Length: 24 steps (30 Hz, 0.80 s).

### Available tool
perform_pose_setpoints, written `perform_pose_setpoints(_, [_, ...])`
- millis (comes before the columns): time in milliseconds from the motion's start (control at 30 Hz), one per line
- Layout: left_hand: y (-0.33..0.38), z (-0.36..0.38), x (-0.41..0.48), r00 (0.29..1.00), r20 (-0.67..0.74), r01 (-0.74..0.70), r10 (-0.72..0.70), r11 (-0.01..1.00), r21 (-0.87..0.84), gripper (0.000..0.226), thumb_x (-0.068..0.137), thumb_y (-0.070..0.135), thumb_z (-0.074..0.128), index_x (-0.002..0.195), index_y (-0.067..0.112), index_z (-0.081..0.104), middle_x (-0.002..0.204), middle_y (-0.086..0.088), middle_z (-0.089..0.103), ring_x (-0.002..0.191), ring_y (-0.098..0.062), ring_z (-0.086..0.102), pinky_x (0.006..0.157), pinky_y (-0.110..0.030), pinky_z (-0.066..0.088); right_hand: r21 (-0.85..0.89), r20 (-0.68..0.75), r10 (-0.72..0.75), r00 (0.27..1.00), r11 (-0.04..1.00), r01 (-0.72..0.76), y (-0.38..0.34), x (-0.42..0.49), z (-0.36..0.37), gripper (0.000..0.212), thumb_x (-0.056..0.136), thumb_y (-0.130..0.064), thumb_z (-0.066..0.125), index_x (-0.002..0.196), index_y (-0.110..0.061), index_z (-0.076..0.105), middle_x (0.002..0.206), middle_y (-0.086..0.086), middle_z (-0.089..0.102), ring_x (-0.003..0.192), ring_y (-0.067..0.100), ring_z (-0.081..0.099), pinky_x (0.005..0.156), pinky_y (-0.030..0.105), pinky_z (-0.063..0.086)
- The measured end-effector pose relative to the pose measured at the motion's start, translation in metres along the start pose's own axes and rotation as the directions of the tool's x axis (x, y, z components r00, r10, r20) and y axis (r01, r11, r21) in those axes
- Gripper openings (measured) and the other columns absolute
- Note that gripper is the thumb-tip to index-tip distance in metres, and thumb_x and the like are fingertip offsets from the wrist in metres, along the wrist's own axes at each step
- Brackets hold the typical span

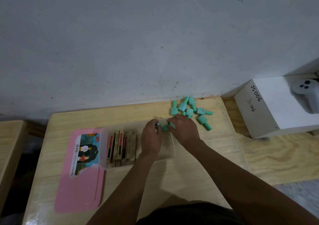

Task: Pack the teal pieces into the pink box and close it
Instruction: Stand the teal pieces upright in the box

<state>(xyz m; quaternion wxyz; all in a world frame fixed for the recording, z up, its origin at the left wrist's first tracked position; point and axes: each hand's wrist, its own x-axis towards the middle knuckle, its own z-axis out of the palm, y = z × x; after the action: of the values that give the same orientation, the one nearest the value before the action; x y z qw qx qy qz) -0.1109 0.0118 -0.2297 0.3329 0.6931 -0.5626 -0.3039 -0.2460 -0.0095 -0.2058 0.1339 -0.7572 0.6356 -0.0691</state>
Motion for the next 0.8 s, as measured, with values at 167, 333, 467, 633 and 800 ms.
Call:
perform_pose_setpoints(167, [0.004,0.001,-0.002,0.999,-0.028,0.016,-0.016,1.000,-0.008,0.024,0.090,0.010,0.059,0.114,0.009,0.061,0.112,-0.006,0.065,0.102,-0.019,0.062,0.081,-0.021,0.048,0.103,-0.004,0.024,1.000,0.994,-0.023,0.003,-0.003,-0.002,0.027,0.094,-0.026,0.054,0.118,-0.023,0.066,0.118,0.000,0.065,0.106,0.021,0.061,0.077,0.033,0.048])
perform_pose_setpoints(333, [0.003,0.001,-0.002,0.999,-0.037,0.000,0.000,1.000,0.015,0.021,0.090,0.011,0.058,0.111,0.012,0.060,0.107,-0.005,0.066,0.097,-0.018,0.062,0.076,-0.024,0.048,0.211,-0.097,0.192,0.977,0.963,-0.169,0.026,-0.018,-0.015,0.030,0.096,-0.033,0.054,0.124,-0.027,0.063,0.123,-0.004,0.064,0.107,0.016,0.061,0.082,0.032,0.052])
perform_pose_setpoints(467, [0.005,0.000,0.000,0.999,-0.042,-0.018,0.020,0.999,0.044,0.014,0.089,0.009,0.059,0.102,0.009,0.059,0.099,-0.007,0.065,0.091,-0.021,0.062,0.070,-0.025,0.042,0.203,-0.064,0.304,0.950,0.936,-0.286,0.063,-0.044,-0.017,0.026,0.095,-0.032,0.056,0.120,-0.031,0.064,0.116,-0.008,0.065,0.098,0.011,0.061,0.075,0.028,0.051])
perform_pose_setpoints(633, [0.011,-0.003,-0.008,0.995,-0.059,-0.075,0.082,0.991,0.111,0.017,0.087,0.015,0.062,0.104,0.011,0.059,0.100,-0.005,0.063,0.090,-0.021,0.060,0.068,-0.031,0.049,0.199,0.159,0.428,0.890,0.869,-0.453,0.085,-0.061,-0.010,0.025,0.093,-0.041,0.056,0.116,-0.035,0.064,0.113,-0.010,0.067,0.096,0.009,0.061,0.072,0.028,0.049])
perform_pose_setpoints(800, [0.034,0.006,-0.020,0.938,0.076,-0.344,0.337,0.898,0.274,0.020,0.087,0.028,0.061,0.103,0.017,0.063,0.101,0.000,0.063,0.092,-0.015,0.057,0.070,-0.031,0.052,0.195,0.328,0.476,0.816,0.811,-0.552,0.075,-0.060,0.000,0.042,0.088,-0.042,0.061,0.127,-0.030,0.049,0.111,-0.002,0.068,0.096,0.018,0.065,0.073,0.031,0.050])
